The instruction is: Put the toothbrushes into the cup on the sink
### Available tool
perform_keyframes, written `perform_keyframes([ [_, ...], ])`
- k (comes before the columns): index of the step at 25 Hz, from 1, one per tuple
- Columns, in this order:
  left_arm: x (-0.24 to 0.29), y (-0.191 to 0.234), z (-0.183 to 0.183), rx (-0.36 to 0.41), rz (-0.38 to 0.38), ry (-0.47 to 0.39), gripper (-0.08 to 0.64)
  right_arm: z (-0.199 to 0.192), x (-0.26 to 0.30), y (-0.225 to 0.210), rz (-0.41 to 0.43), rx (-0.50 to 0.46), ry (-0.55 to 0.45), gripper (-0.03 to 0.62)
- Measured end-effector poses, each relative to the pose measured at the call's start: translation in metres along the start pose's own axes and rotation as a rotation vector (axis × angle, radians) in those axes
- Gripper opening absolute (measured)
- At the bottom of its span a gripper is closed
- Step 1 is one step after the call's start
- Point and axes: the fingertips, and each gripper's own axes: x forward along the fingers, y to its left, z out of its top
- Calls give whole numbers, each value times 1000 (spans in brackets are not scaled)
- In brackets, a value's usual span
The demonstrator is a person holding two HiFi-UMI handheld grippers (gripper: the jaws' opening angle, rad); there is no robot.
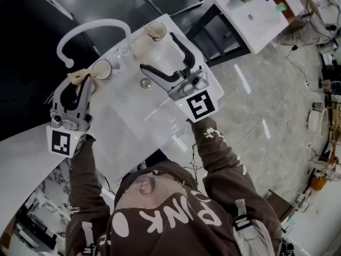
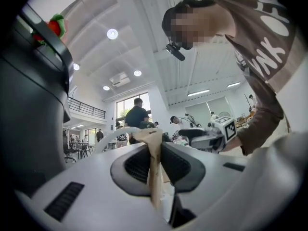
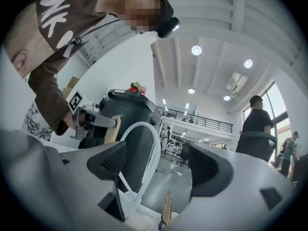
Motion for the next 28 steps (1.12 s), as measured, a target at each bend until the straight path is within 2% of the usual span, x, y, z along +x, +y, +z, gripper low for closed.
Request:
perform_keyframes([
  [8,4,9,-90,-41,26,82,55,24,-17,21,50,-46,-10,383],
  [14,11,16,-123,-71,48,92,55,25,-18,25,58,-56,-7,373],
  [21,12,17,-149,-96,54,119,55,24,-21,25,57,-60,8,365],
  [26,16,22,-145,-81,57,111,59,25,-21,25,53,-62,8,365],
  [28,14,24,-143,-75,53,115,88,26,-20,26,52,-58,7,364],
])
